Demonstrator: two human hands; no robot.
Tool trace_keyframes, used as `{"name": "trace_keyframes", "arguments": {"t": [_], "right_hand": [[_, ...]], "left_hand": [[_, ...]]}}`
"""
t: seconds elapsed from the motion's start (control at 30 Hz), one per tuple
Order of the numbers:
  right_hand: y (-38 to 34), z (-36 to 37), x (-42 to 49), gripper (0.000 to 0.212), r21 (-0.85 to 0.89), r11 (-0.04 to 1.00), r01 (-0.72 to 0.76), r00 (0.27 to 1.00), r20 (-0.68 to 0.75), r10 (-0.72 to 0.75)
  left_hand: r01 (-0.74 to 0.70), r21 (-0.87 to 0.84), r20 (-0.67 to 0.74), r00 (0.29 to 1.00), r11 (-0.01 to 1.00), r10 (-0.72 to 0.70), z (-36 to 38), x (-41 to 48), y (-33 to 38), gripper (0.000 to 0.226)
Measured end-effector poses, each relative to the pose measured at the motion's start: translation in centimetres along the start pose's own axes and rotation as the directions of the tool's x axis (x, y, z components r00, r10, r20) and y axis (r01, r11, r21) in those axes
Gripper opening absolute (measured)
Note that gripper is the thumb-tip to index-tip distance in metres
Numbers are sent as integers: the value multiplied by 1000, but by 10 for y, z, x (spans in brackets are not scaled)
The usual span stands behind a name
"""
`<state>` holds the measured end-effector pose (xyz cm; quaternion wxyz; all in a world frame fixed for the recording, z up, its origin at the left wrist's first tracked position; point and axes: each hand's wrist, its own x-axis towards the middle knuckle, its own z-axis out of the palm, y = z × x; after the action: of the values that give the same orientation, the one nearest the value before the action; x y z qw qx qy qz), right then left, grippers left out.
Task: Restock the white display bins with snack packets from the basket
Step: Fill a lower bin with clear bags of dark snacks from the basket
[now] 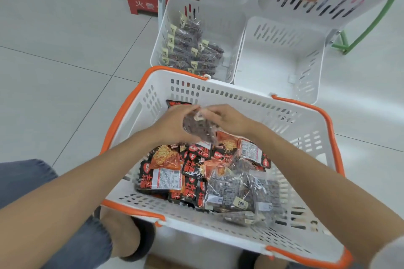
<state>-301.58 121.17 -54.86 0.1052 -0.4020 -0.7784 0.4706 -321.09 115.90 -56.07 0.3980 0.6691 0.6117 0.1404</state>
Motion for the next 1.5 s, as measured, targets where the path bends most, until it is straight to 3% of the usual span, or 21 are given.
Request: {"name": "trace_keyframes", "arguments": {"t": [0.1, 0.17, 0.23, 0.3, 0.37, 0.43, 0.47, 0.53, 0.63, 0.7, 0.73, 0.8, 0.9, 1.03, 1.1, 1.17, 1.23, 1.3, 1.37, 1.43, 1.5], "right_hand": [[-30, -5, 14, 45, 318, 946, -54, 990, -105, 91], [-28, 2, 28, 52, 479, 872, -97, 944, -234, 234], [-13, 21, 40, 42, 533, 836, -129, 903, -286, 321], [13, 48, 49, 41, 301, 926, -228, 941, -175, 289], [39, 81, 52, 63, -65, 949, -310, 948, 60, 313], [57, 107, 51, 66, -239, 914, -327, 929, 97, 358], [61, 115, 51, 61, -226, 921, -319, 940, 47, 337], [58, 120, 51, 50, -48, 950, -307, 948, -97, 302], [45, 114, 53, 57, 331, 876, -350, 850, -281, 446], [33, 108, 52, 69, 533, 754, -384, 792, -230, 566], [27, 105, 51, 72, 591, 704, -395, 788, -175, 590], [14, 95, 47, 62, 578, 715, -392, 826, -121, 551], [-16, 54, 39, 36, 396, 884, -250, 932, -148, 330], [-59, -16, 23, 39, 127, 991, -46, 977, -201, 71], [-73, -33, 13, 43, 187, 982, 26, 968, -251, 22], [-80, -34, 9, 39, 112, 988, 109, 949, -308, -70], [-81, -29, 9, 35, 38, 988, 147, 929, -347, -125], [-85, -30, 9, 35, -9, 988, 154, 929, -339, -148], [-91, -42, 10, 60, -90, 989, 116, 960, -245, -135], [-93, -61, 12, 89, -59, 998, 11, 996, -90, -16], [-92, -80, 20, 66, -98, 993, -61, 998, 15, 63]], "left_hand": [[44, 81, -84, 996, 996, -37, -29, 2, 1, 40], [36, -55, -152, 987, 998, -44, -52, 0, -5, 37], [24, -291, -192, 978, 956, -83, -73, -6, -7, 34], [31, -455, -200, 970, 890, -135, -87, -9, -10, 30], [19, -534, -212, 965, 845, -155, -93, -8, -17, 37], [50, -556, -215, 956, 830, -201, -94, -6, -25, 74], [62, -562, -213, 953, 825, -217, -94, -8, -24, 89], [59, -590, -226, 945, 805, -235, -94, -8, -26, 98], [41, -655, -251, 930, 754, -269, -96, -1, -34, 112], [42, -689, -241, 928, 723, -283, -97, 1, -34, 108], [30, -692, -242, 931, 721, -272, -96, -2, -26, 87], [22, -638, -244, 942, 769, -229, -94, -3, -19, 38], [-26, -567, -333, 921, 823, -200, -98, -10, -11, 21], [-43, -503, -365, 916, 863, -167, -105, -13, 1, 32], [-7, -543, -216, 967, 840, -132, -96, -15, 18, 56], [38, -592, -57, 994, 805, -88, -84, -14, 34, 52], [32, -536, 28, 999, 844, -20, -74, -10, 45, 43], [50, -504, 48, 998, 862, -30, -69, -6, 48, 68], [61, -505, 15, 998, 861, -62, -73, -2, 45, 97], [51, -471, -12, 998, 880, -64, -81, 6, 44, 106], [3, -368, -3, 1000, 930, -4, -89, 18, 50, 104]]}}
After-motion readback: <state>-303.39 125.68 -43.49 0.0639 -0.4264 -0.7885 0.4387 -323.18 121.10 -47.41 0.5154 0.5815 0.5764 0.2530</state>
